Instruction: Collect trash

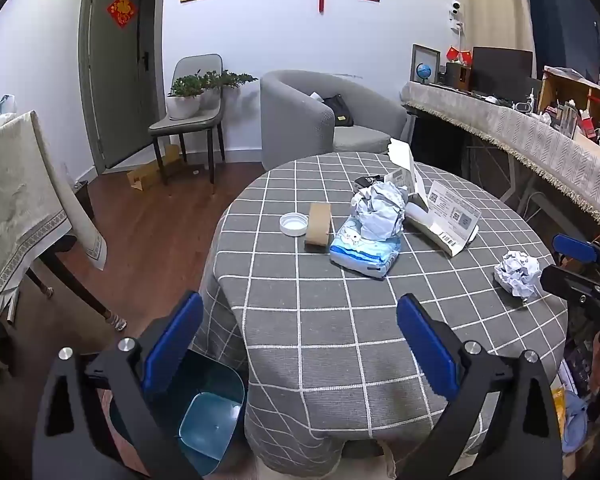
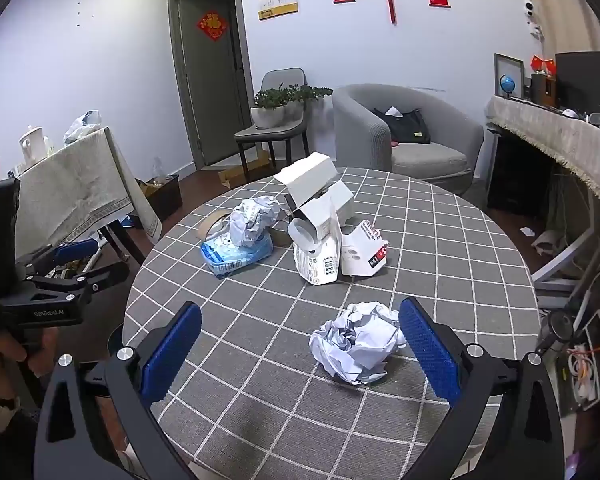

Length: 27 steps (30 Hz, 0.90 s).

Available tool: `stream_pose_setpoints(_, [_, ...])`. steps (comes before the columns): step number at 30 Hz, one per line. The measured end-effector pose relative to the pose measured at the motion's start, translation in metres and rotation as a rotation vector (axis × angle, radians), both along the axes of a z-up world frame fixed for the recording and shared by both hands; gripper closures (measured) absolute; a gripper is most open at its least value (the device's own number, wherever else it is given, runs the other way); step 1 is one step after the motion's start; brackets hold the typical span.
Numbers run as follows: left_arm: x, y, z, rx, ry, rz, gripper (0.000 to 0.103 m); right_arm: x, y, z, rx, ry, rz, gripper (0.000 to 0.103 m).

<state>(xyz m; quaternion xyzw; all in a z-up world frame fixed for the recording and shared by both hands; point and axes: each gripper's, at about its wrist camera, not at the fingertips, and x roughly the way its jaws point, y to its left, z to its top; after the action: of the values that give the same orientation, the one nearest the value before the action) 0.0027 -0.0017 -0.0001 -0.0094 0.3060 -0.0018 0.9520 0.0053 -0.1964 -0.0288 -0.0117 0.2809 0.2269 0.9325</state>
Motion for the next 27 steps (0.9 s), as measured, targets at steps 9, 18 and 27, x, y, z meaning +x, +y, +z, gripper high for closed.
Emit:
stream_pose_setpoints(9, [-0.0013, 0.0001, 0.0021, -0.005, 0.003, 0.003, 0.004, -0.0019, 0.0014, -0.0021, -0.001, -0.002, 0.001, 0.003])
stream_pose_setpoints(18, [-0.0011, 0.0006, 0.0021, -0.009, 0.004, 0.004, 0.004, -0.0019, 0.0035, -0.006, 0.001, 0.005, 0.005, 0.003])
stream_pose_setpoints(27, [-0.0012, 0.0002, 0.0019, -0.009, 0.005, 0.001, 0.004, -0.0013, 0.0038, -0.0059, -0.006, 0.006, 0.002, 0.003])
